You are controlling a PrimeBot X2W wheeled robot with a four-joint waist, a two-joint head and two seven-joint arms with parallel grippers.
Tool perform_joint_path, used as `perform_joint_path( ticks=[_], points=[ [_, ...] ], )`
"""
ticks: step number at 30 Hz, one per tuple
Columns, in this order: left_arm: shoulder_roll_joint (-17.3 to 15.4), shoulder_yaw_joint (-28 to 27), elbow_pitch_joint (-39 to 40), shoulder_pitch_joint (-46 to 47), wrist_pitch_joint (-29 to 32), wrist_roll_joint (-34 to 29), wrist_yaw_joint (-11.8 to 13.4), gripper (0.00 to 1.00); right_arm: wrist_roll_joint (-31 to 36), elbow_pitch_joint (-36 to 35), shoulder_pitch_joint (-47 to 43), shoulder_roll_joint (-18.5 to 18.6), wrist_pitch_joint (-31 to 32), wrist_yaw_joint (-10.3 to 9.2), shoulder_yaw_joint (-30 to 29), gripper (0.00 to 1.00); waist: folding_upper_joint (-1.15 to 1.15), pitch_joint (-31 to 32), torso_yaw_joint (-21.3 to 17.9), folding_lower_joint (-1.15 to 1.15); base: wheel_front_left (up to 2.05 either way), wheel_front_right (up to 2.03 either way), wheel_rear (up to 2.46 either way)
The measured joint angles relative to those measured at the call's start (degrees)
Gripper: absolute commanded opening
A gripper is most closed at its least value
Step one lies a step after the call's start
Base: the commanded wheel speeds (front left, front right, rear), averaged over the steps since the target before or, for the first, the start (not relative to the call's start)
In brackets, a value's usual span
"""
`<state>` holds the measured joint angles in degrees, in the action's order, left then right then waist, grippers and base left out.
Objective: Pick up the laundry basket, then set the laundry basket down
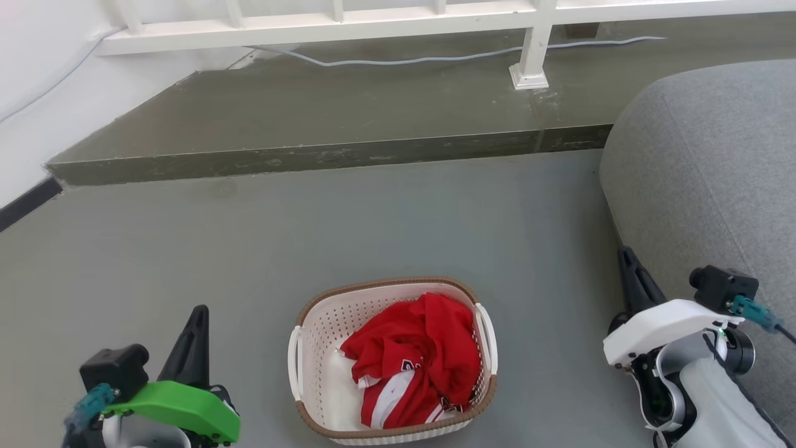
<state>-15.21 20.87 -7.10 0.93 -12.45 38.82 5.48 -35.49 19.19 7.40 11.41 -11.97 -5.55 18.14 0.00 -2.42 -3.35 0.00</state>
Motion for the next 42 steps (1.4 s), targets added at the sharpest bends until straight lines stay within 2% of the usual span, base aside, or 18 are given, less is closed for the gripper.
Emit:
perform_joint_path(
  ticks=[42],
  points=[
    [5.3,-11.0,-3.6,0.0,8.4,27.4,-5.7,0.0,-27.8,-1.2,-0.9,-4.2,9.0,6.15,-12.6,0.0,0.0,1.1,1.6,0.0,0.0,0.0,0.0]
  ],
)
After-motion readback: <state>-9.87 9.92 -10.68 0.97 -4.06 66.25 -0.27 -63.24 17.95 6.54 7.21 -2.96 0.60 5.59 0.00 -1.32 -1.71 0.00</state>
